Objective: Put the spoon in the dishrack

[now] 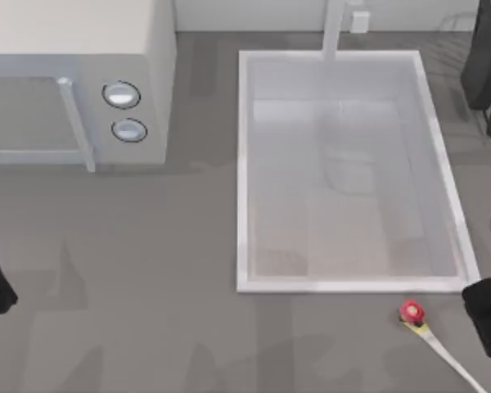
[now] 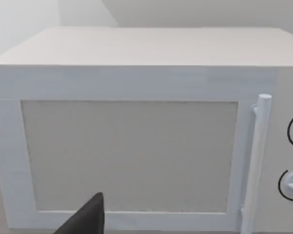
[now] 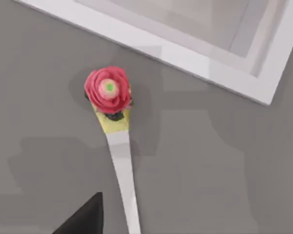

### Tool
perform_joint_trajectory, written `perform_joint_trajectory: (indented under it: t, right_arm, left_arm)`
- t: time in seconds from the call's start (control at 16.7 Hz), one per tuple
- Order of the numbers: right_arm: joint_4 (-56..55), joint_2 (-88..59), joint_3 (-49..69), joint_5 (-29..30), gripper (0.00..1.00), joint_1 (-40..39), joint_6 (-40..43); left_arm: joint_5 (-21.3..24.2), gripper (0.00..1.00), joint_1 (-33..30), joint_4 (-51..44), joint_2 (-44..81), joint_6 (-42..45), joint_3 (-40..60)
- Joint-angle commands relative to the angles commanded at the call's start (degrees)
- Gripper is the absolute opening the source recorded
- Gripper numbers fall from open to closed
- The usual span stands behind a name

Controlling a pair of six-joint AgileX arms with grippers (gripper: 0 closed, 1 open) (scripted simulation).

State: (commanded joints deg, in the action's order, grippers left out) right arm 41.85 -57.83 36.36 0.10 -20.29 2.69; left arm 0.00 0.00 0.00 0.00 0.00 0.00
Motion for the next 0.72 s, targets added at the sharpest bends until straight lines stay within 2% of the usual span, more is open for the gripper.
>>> perform_joint_trajectory:
  t: [0.36,0.72]
  right_arm:
    - [14.93,-20.74,13.6,-0.07,1.0,-7.34,0.83]
    - [18.05,-25.05,16.72,-0.11,1.0,-8.97,1.04]
  left_arm:
    - [0.0,1.0,0.0,0.0,0.0,0.0,0.0]
    - [0.0,1.0,0.0,0.0,0.0,0.0,0.0]
